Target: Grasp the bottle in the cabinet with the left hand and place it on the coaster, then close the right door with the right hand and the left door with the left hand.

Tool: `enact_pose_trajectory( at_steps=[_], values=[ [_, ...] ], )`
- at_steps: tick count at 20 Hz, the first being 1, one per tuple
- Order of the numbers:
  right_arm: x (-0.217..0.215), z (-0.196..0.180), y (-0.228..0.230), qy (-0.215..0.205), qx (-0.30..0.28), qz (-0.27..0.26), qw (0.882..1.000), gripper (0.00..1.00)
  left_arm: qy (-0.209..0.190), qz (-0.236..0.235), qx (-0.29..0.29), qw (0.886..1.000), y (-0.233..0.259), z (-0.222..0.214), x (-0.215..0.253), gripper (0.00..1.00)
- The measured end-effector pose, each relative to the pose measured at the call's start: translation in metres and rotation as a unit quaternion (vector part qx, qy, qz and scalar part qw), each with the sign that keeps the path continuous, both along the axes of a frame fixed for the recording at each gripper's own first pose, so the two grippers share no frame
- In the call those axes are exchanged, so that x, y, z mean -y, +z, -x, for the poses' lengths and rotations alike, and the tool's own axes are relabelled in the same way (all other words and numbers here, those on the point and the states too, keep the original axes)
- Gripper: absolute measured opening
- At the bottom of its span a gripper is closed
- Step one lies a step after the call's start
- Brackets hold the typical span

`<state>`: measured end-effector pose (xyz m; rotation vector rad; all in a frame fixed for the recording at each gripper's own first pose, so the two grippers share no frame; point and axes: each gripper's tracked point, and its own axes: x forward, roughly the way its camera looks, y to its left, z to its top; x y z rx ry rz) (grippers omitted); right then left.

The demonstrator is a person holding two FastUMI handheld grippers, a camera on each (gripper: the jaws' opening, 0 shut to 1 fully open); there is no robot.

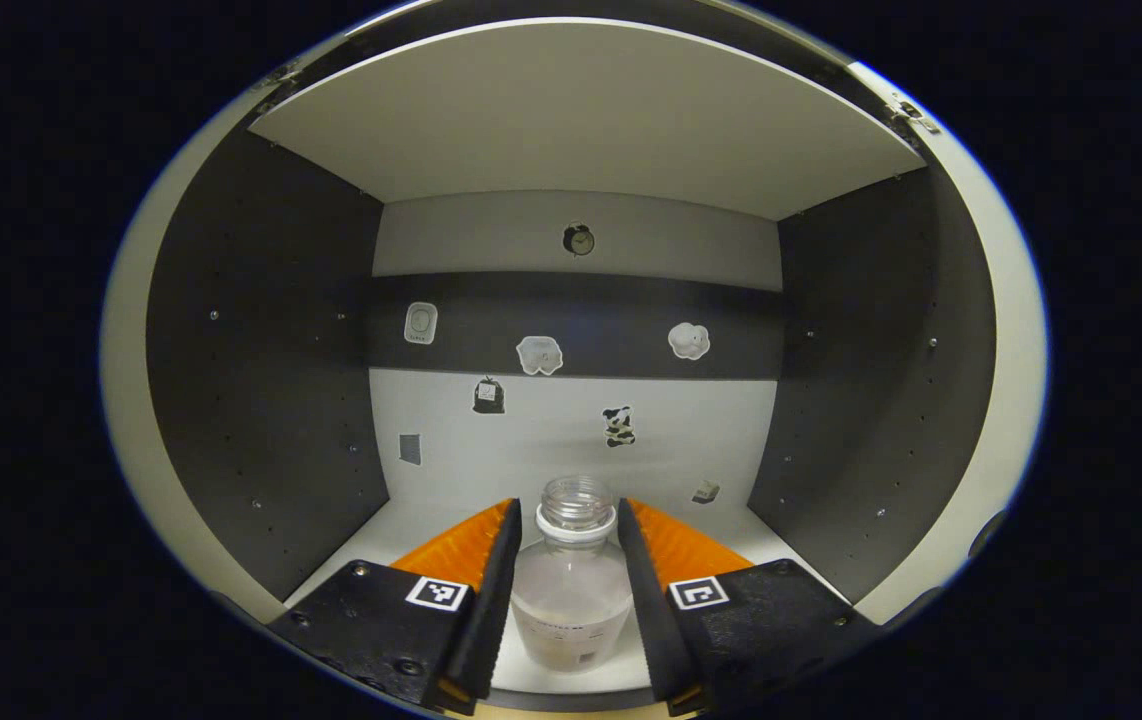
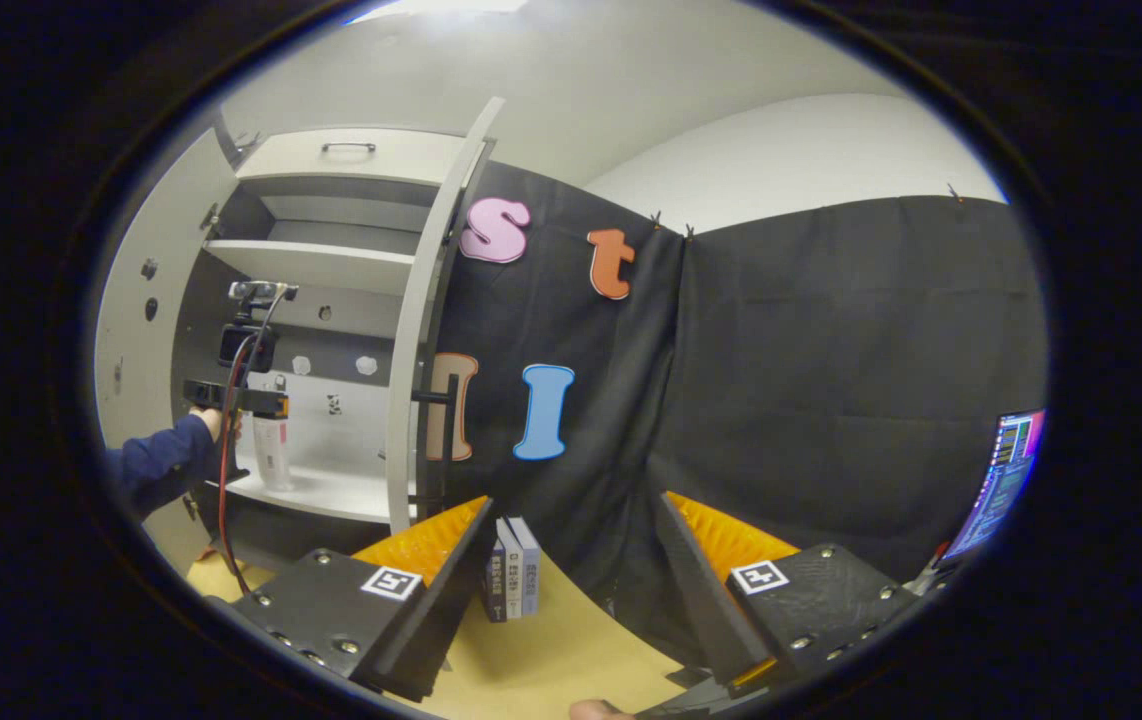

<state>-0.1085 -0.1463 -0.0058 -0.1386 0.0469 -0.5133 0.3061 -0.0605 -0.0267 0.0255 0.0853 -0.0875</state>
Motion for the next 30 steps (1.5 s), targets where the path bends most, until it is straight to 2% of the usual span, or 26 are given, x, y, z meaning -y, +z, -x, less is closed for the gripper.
enact_pose_trajectory(
  at_steps=[2,3,5,9,10,11,13,14,15,17,18,20,21,26,28,30],
  values=[
    [-0.002,-0.002,0.002,0.005,0.002,0.000,1.000,0.94,0.000,-0.005,0.011,1.000,0.008,0.004,-0.003,0.51],
    [-0.003,-0.001,0.002,0.009,0.003,-0.001,1.000,0.97,-0.002,-0.002,0.018,1.000,0.012,0.005,-0.003,0.39],
    [-0.005,-0.001,0.002,0.014,0.005,-0.003,1.000,0.97,-0.013,0.000,0.018,1.000,0.015,0.013,0.000,0.35],
    [-0.005,0.003,0.002,0.025,0.009,-0.009,1.000,0.94,-0.026,0.003,0.020,0.999,0.023,0.028,0.001,0.33],
    [-0.005,0.004,0.002,0.027,0.010,-0.011,1.000,0.94,-0.031,0.010,0.024,0.999,0.027,0.033,0.001,0.35],
    [-0.004,0.006,0.002,0.028,0.011,-0.012,0.999,0.94,-0.037,0.016,0.028,0.999,0.031,0.040,0.002,0.32],
    [-0.005,0.007,0.002,0.034,0.012,-0.018,0.999,0.94,-0.050,0.028,0.030,0.998,0.038,0.057,0.003,0.34],
    [-0.005,0.007,0.002,0.038,0.013,-0.020,0.999,0.97,-0.055,0.034,0.030,0.997,0.040,0.066,0.002,0.34],
    [-0.004,0.007,0.003,0.041,0.014,-0.021,0.999,0.94,-0.059,0.036,0.030,0.997,0.041,0.077,0.001,0.32],
    [-0.006,0.005,0.004,0.051,0.017,-0.023,0.998,0.97,-0.065,0.035,0.032,0.997,0.041,0.100,-0.004,0.31],
    [-0.007,0.002,0.006,0.056,0.019,-0.024,0.998,0.97,-0.071,0.034,0.031,0.996,0.038,0.113,-0.004,0.34],
    [-0.009,-0.002,0.009,0.066,0.021,-0.023,0.997,0.94,-0.080,0.032,0.025,0.996,0.029,0.138,-0.007,0.32],
    [-0.010,-0.005,0.009,0.071,0.022,-0.022,0.997,0.97,-0.083,0.033,0.024,0.996,0.022,0.150,-0.008,0.32],
    [-0.016,-0.018,0.009,0.097,0.023,-0.023,0.995,0.94,-0.106,0.034,0.018,0.994,-0.016,0.200,-0.012,0.32],
    [-0.021,-0.024,0.007,0.107,0.022,-0.022,0.994,0.97,-0.108,0.032,0.014,0.994,-0.040,0.216,-0.017,0.32],
    [-0.025,-0.028,0.006,0.116,0.022,-0.022,0.993,0.94,-0.101,0.036,0.001,0.994,-0.068,0.233,-0.022,0.32]
  ],
)
